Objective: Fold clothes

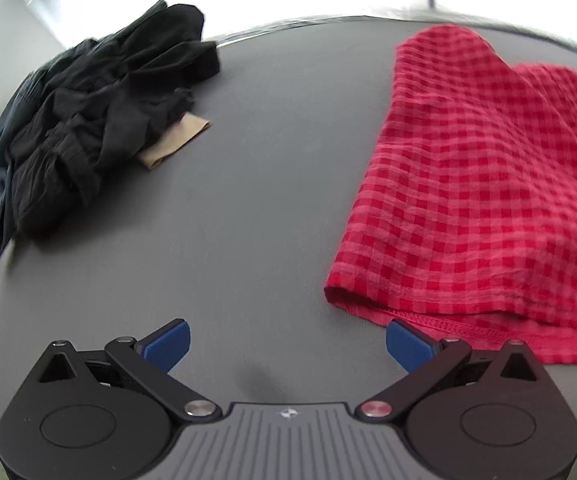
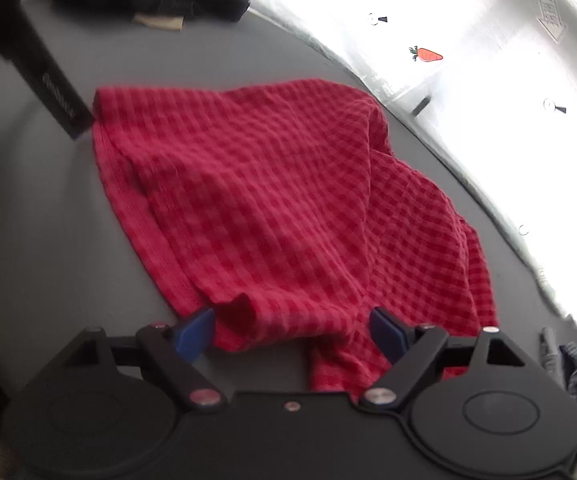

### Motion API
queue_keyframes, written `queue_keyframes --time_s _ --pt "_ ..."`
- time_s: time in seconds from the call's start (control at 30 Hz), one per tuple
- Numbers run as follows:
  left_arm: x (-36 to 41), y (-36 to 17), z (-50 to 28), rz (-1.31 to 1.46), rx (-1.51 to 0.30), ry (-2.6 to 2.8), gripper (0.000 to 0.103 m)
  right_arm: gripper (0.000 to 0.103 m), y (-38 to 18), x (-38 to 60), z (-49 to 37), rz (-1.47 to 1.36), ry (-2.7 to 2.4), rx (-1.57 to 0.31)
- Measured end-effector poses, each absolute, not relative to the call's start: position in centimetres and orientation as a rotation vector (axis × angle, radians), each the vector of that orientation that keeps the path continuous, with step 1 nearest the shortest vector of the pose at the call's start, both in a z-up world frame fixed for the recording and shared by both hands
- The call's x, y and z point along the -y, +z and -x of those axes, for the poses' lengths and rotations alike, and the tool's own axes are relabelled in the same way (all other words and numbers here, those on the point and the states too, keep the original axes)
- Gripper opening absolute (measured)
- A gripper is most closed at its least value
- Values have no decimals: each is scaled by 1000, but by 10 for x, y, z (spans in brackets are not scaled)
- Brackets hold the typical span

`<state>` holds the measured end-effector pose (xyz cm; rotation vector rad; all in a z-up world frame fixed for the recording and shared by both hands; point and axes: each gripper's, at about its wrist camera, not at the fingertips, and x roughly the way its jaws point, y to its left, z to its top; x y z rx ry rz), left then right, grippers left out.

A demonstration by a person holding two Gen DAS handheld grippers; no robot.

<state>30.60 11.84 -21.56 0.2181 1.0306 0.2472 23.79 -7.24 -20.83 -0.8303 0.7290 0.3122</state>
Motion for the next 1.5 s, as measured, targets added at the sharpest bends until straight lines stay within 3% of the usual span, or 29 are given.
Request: queue_keyframes --time_s 0.23,0.47,0.67,0.73,0.8,0.83,0.9,0.93,0.97,1.0,1.07,1.23,1.37,1.4,1.47,1.5 --pt "-106 -225 -304 -421 -934 146 103 85 -199 72 -242 842 182 -653" --pt "-97 -233 -301 -686 -787 111 102 85 -197 79 -244 800 117 -691" --pt "-100 -228 -302 -722 -738 74 81 85 -199 80 -243 782 107 -702" --pt "-101 -227 -301 -719 -751 46 67 85 -199 80 -243 780 102 -696" --pt "-104 -228 -299 -702 -771 26 59 84 -198 80 -242 776 97 -685" --pt "-105 -229 -299 -691 -781 15 57 80 -197 81 -241 770 100 -678" --pt "-101 -232 -296 -697 -780 -7 49 60 -193 82 -240 744 122 -668" --pt "-96 -234 -293 -716 -771 -26 29 35 -191 83 -239 723 145 -666" --pt "-93 -236 -291 -729 -766 -39 17 14 -188 84 -239 702 167 -664" --pt "-90 -235 -290 -728 -765 -41 2 7 -185 84 -237 677 189 -660" --pt "-90 -228 -288 -705 -756 -31 1 1 -176 86 -230 617 230 -650" --pt "-113 -174 -264 -557 -727 16 1 1 -161 101 -216 526 352 -704" --pt "-122 -185 -251 -505 -850 26 7 6 -180 100 -214 511 471 -837" --pt "-124 -192 -250 -490 -898 22 7 10 -185 99 -214 508 483 -865" --pt "-125 -198 -244 -450 -974 14 14 41 -183 103 -213 481 504 -893" --pt "-126 -196 -241 -423 -984 12 23 47 -178 108 -213 464 496 -878"
